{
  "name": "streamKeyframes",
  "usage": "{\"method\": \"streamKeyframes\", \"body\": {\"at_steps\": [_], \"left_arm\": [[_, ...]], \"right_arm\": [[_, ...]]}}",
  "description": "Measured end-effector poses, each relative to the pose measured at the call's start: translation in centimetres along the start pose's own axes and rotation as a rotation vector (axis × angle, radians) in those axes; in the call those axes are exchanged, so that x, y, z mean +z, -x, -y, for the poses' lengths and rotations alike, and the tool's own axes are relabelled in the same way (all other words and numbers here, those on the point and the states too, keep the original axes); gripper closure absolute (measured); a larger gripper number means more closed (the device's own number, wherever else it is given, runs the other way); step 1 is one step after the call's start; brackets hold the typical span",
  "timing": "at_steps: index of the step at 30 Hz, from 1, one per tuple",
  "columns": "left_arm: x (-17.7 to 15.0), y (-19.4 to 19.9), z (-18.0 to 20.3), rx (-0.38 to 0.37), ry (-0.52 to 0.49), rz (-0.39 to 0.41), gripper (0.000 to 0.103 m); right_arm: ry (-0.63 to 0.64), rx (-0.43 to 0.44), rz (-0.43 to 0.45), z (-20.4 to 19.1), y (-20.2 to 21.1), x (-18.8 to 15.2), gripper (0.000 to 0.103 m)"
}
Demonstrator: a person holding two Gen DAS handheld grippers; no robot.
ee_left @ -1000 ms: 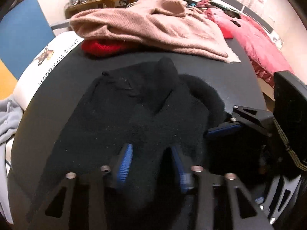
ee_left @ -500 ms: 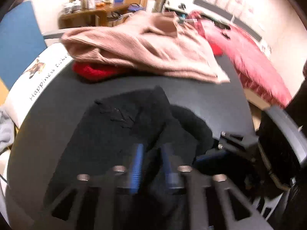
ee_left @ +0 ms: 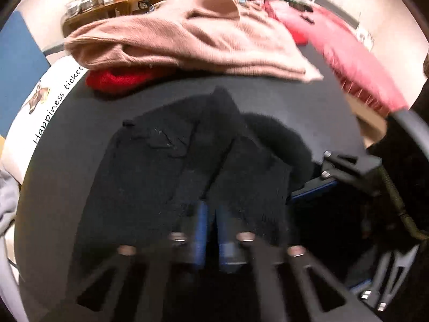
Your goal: Fold clothes
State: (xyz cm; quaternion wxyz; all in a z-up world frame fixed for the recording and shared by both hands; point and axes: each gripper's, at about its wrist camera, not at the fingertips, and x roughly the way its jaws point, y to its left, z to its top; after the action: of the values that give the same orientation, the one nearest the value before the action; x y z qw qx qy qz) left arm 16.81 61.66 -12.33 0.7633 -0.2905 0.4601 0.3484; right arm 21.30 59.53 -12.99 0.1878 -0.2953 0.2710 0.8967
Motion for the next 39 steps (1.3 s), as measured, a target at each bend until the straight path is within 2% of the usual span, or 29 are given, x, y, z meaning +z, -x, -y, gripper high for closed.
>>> {"method": "streamKeyframes", "body": {"at_steps": [2,4,6,9,12,13,16,19,21,25,29,31,35,37,39], "left_arm": [[0.2,1.1,0.0,-0.021,0.019,0.072,0.101],[0.7,3.5,-1.0,-0.093,0.092,0.212,0.101],[1.3,4.8,-1.5,-0.121,0.106,0.285,0.101],[0.7,4.4,-2.5,-0.094,0.164,0.283,0.1],[0.0,4.0,-3.5,-0.067,0.222,0.28,0.09],[-0.2,3.9,-3.8,-0.058,0.241,0.279,0.079],[-0.9,3.5,-4.8,-0.031,0.298,0.275,0.074],[-6.4,9.6,-7.0,-0.02,0.489,0.464,0.071],[-10.8,12.4,-7.0,0.079,0.576,0.518,0.07],[-19.8,14.7,-5.7,0.22,0.776,0.548,0.069],[-27.8,14.8,-3.3,0.301,0.943,0.532,0.064],[-30.2,14.8,-2.1,0.327,0.955,0.527,0.063],[-31.5,13.7,-0.9,0.343,0.973,0.523,0.063],[-32.0,12.7,-0.6,0.358,0.982,0.51,0.063],[-32.5,11.5,0.4,0.389,0.99,0.512,0.064]], "right_arm": [[-0.005,0.006,0.003,0.1,0.0,0.0,0.0],[-0.004,0.004,0.003,0.1,0.0,0.0,0.0],[0.0,0.001,0.003,0.0,0.0,-0.1,0.0],[0.002,-0.003,0.001,-0.1,0.0,-0.1,0.0],[0.001,-0.002,0.002,-0.1,0.0,-0.1,0.0],[0.001,-0.002,0.002,-0.1,0.0,-0.1,0.0],[-0.001,0.0,0.002,-0.1,0.0,-0.1,0.0],[0.001,-0.003,0.0,-0.3,-0.1,0.0,0.0],[0.003,-0.007,-0.004,-0.2,0.1,0.1,0.0],[0.018,-0.03,-0.022,-0.6,-0.1,0.2,0.0],[0.089,-0.095,-0.059,-2.4,0.4,1.1,0.0],[0.124,-0.1,-0.018,-3.5,1.4,2.6,0.0],[0.196,-0.178,0.0,-5.3,0.0,6.6,0.0],[0.217,-0.256,-0.061,-5.3,-2.6,7.5,0.0],[0.197,-0.306,-0.144,-4.2,-5.0,6.9,0.0]]}}
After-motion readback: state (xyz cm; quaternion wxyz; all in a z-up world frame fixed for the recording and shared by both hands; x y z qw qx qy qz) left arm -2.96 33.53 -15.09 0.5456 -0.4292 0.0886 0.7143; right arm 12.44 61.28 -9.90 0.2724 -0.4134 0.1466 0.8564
